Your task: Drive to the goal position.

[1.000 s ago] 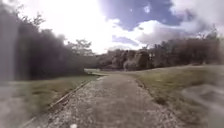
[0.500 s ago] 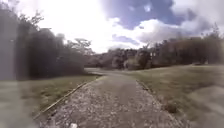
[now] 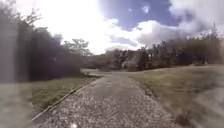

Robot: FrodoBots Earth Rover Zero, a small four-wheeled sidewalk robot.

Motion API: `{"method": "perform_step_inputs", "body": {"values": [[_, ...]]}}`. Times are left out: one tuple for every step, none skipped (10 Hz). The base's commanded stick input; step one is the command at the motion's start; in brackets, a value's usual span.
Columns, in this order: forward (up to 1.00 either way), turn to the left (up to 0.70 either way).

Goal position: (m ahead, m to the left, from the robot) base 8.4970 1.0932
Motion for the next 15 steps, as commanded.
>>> {"method": "perform_step_inputs", "body": {"values": [[0.70, 0.01], [0.70, 0.01], [0.70, 0.01], [0.70, 0.01], [0.70, 0.01], [0.70, 0.01], [0.70, 0.01], [0.70, 0.01], [0.70, 0.01], [0.70, 0.01], [0.70, 0.01], [0.70, 0.01], [0.70, 0.01], [0.70, 0.01], [0.70, 0.01]]}}
